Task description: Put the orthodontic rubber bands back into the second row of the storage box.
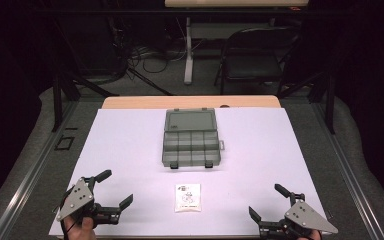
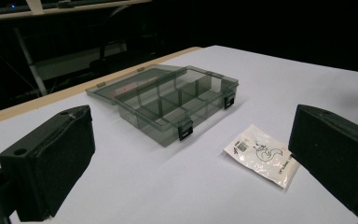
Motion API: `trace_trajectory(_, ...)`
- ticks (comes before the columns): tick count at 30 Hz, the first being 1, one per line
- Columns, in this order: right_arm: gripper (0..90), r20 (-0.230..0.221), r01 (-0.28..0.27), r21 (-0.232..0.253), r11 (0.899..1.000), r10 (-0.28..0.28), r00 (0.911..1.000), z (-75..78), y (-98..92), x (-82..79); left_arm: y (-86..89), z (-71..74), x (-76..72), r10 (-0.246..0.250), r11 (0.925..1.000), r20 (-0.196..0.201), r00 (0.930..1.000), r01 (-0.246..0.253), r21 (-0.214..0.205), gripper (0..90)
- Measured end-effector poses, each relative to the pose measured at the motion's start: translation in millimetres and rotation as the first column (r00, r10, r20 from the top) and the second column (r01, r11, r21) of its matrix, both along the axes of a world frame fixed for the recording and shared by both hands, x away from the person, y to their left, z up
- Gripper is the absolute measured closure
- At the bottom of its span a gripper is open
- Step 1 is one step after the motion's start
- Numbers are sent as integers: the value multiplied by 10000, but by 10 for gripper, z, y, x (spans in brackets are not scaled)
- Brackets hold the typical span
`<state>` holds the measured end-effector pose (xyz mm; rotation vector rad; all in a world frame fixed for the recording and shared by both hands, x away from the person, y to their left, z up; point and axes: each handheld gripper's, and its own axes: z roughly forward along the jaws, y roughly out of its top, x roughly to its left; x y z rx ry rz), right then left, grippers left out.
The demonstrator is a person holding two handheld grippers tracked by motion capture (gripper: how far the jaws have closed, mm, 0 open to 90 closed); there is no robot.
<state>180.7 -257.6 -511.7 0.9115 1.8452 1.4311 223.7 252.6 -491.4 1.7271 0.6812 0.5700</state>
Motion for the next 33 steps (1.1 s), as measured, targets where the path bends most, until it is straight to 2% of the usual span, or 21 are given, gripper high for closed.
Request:
trace_trajectory(8,0,-7,-7,-35,10000,7,10000,0,4,-4,-1,-1,-4,-28,10000,-32,10000,28,-1,5)
trace_trajectory(12,0,25,-42,-38,10000,42,10000,-4,19,1,-11,-7,1,-90,10000,-188,9998,90,11,5)
trace_trajectory(15,0,94,-86,-68,9999,86,9999,1,35,4,-27,-21,10,-183,9998,-435,9989,184,12,5)
trace_trajectory(16,0,94,-86,-68,9999,86,9999,1,35,4,-34,-22,14,-233,9997,-516,9984,230,-64,5)
trace_trajectory(17,0,58,-116,-158,9998,117,9999,6,43,-4,-41,-20,26,-381,9988,-667,9970,359,-335,5)
trace_trajectory(20,0,11,-123,-228,9997,124,9999,12,54,-16,-49,-16,41,-467,9982,-824,9955,435,-401,5)
trace_trajectory(21,0,-14,-140,-241,9996,140,9999,12,55,-17,-46,-15,63,-555,9977,-994,9935,513,-436,5)
trace_trajectory(23,0,28,-128,-228,9997,128,9999,6,58,-9,-56,-21,90,-429,9981,-1105,9930,377,-485,5)
trace_trajectory(28,0,-85,-193,-279,9994,190,9998,1,47,2,-97,-23,164,-398,9986,-1321,9904,347,-405,5)
trace_trajectory(31,0,-115,-222,-288,9993,219,9997,1,46,2,-146,-16,224,-450,9989,-1619,9858,426,-182,5)
trace_trajectory(33,0,-108,-221,-288,9993,218,9997,2,46,-1,-194,-14,277,-551,9985,-1921,9798,550,-57,5)
